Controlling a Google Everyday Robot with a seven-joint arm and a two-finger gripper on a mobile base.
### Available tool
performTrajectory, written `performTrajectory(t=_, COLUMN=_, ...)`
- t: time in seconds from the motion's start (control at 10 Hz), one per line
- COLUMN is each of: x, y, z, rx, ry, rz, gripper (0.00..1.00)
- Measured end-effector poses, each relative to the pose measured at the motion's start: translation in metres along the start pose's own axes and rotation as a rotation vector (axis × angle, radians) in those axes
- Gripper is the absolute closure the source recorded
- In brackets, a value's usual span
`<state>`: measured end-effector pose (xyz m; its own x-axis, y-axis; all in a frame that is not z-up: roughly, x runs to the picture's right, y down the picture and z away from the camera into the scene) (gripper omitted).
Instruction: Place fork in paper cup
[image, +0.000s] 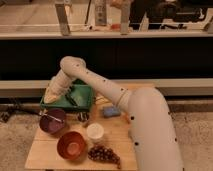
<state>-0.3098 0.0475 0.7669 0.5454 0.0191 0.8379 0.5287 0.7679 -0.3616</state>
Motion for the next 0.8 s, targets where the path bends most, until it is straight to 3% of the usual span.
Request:
performTrajectory(t=0.2, x=0.010, y=-0.004, z=0.029, rx=0.002, ry=0.000, rz=0.005, gripper=0.43)
performTrajectory(t=0.4, x=0.012, y=-0.007, z=0.043, rx=0.013, ry=0.000, rz=-0.002, gripper=0.23)
performTrajectory(t=0.8, x=0.021, y=-0.010, z=0.058, rx=0.014, ry=-0.020, rz=0.004, gripper=0.20)
